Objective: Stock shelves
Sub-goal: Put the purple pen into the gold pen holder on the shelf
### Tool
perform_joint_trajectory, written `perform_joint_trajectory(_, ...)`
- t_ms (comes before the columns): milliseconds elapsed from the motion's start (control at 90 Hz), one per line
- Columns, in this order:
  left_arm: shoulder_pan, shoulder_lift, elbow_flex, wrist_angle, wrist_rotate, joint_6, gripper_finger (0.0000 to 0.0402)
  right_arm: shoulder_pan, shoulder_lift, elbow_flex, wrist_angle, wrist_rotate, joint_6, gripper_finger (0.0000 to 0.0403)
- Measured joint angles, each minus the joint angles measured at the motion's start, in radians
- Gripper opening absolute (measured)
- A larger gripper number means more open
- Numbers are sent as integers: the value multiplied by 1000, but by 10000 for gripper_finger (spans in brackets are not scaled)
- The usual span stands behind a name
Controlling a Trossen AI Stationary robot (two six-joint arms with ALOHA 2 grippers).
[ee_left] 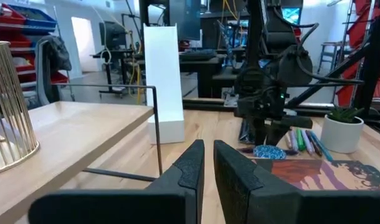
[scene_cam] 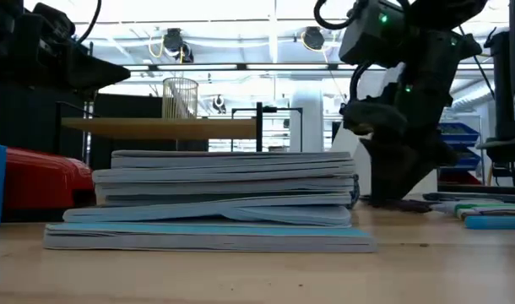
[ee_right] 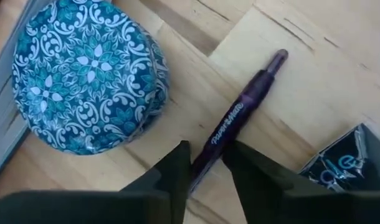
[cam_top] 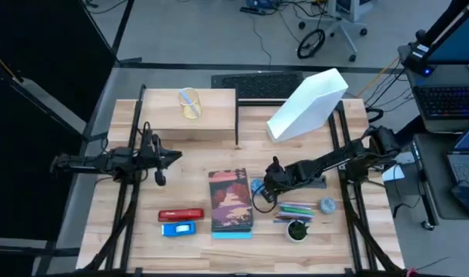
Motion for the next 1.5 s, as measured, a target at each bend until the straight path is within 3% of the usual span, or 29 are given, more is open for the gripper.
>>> perform_joint_trajectory(189, 0, 0, 0, 0, -2, 5, 22, 6, 0, -1, 9, 7, -9, 11)
perform_joint_trajectory(1067, 0, 0, 0, 1, -2, 6, 22, 1, -143, -3, -48, 9, 7, 2)
perform_joint_trajectory(1500, 0, 0, 0, 0, -2, 6, 22, -78, -150, 138, -64, 43, -139, 1)
